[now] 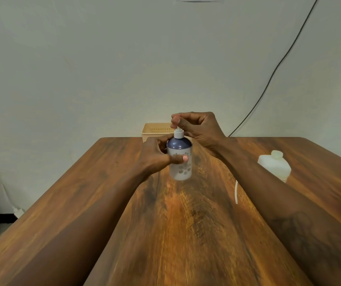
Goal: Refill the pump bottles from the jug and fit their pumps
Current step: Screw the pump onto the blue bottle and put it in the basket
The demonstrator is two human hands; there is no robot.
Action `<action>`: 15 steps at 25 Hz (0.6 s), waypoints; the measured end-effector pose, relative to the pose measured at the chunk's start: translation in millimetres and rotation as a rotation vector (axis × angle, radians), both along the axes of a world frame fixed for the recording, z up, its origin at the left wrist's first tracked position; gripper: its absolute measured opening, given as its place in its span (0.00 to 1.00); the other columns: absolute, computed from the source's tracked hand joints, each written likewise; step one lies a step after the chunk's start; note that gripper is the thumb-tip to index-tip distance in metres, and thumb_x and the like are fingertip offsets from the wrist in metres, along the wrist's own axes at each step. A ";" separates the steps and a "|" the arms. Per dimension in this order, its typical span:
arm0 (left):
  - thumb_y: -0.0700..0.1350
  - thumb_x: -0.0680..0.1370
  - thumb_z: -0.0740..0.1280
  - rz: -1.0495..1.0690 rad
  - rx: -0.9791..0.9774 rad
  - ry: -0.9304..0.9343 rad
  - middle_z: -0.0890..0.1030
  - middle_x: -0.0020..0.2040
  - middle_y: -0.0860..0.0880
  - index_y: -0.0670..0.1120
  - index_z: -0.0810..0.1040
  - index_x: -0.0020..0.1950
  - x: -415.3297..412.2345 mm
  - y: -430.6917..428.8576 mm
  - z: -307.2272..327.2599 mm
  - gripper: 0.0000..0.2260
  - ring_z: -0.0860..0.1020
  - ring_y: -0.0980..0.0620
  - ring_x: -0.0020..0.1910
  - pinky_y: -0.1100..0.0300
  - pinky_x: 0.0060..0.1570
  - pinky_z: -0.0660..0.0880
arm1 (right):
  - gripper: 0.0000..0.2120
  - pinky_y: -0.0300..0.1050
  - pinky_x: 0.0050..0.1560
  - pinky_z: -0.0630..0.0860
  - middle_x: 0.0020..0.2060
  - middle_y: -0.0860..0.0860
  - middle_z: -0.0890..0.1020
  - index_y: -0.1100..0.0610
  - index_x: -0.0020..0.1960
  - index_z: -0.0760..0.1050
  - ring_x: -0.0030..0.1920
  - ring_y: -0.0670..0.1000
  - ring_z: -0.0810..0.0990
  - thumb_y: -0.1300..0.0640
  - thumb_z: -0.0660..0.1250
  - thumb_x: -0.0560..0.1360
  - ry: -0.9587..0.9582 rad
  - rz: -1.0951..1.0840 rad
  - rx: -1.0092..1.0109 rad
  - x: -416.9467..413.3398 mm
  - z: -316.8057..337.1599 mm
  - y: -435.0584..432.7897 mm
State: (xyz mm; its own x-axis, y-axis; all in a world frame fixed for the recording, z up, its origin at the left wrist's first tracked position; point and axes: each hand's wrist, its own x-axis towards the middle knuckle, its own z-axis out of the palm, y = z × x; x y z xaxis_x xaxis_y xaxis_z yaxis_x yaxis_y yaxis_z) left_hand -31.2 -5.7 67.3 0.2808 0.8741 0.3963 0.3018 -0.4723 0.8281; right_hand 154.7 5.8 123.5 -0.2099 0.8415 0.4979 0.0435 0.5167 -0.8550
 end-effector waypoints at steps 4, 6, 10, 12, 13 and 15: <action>0.48 0.73 0.80 -0.013 0.038 0.082 0.82 0.55 0.59 0.52 0.77 0.68 -17.5 25.4 9.1 0.25 0.80 0.67 0.53 0.75 0.46 0.75 | 0.23 0.47 0.56 0.84 0.53 0.50 0.87 0.55 0.64 0.82 0.54 0.45 0.86 0.53 0.80 0.71 -0.125 -0.102 0.037 -12.2 -9.0 35.0; 0.47 0.72 0.81 0.031 0.079 0.079 0.82 0.55 0.60 0.54 0.78 0.67 -24.5 50.2 14.9 0.25 0.81 0.62 0.56 0.72 0.48 0.78 | 0.17 0.50 0.53 0.85 0.49 0.49 0.88 0.56 0.57 0.86 0.49 0.45 0.87 0.50 0.79 0.72 -0.255 -0.229 0.123 -22.0 -10.4 62.0; 0.54 0.68 0.83 0.146 0.233 0.137 0.84 0.59 0.54 0.52 0.81 0.67 -41.6 125.7 27.8 0.29 0.82 0.54 0.58 0.53 0.58 0.82 | 0.10 0.43 0.48 0.84 0.43 0.47 0.88 0.55 0.51 0.87 0.44 0.42 0.86 0.50 0.77 0.74 -0.282 -0.317 0.266 -45.1 6.2 127.2; 0.57 0.66 0.83 0.220 0.302 0.178 0.85 0.59 0.53 0.51 0.82 0.66 -50.5 164.8 41.5 0.30 0.83 0.54 0.58 0.52 0.59 0.82 | 0.10 0.41 0.46 0.84 0.43 0.47 0.88 0.55 0.51 0.88 0.43 0.42 0.86 0.51 0.78 0.74 -0.249 -0.342 0.316 -55.7 13.4 166.5; 0.59 0.64 0.83 0.276 0.316 0.195 0.85 0.59 0.52 0.51 0.82 0.66 -55.2 185.7 48.6 0.32 0.83 0.54 0.58 0.53 0.58 0.82 | 0.10 0.40 0.46 0.84 0.44 0.47 0.88 0.55 0.52 0.88 0.44 0.42 0.86 0.51 0.78 0.74 -0.230 -0.360 0.327 -62.1 15.7 187.6; 0.60 0.62 0.83 0.354 0.312 0.208 0.85 0.59 0.50 0.50 0.83 0.66 -63.9 221.9 56.8 0.34 0.83 0.52 0.57 0.56 0.56 0.82 | 0.11 0.40 0.48 0.83 0.46 0.47 0.88 0.55 0.53 0.87 0.46 0.42 0.86 0.51 0.78 0.74 -0.197 -0.388 0.329 -75.9 16.3 225.0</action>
State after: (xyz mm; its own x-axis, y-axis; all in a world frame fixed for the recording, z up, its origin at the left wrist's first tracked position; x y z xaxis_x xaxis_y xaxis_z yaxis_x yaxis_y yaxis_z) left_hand -95.1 216.3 124.1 0.0901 0.7787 0.6209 0.6311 -0.5269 0.5693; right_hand 78.8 230.8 139.8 -0.0310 0.6819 0.7308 0.4276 0.6699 -0.6069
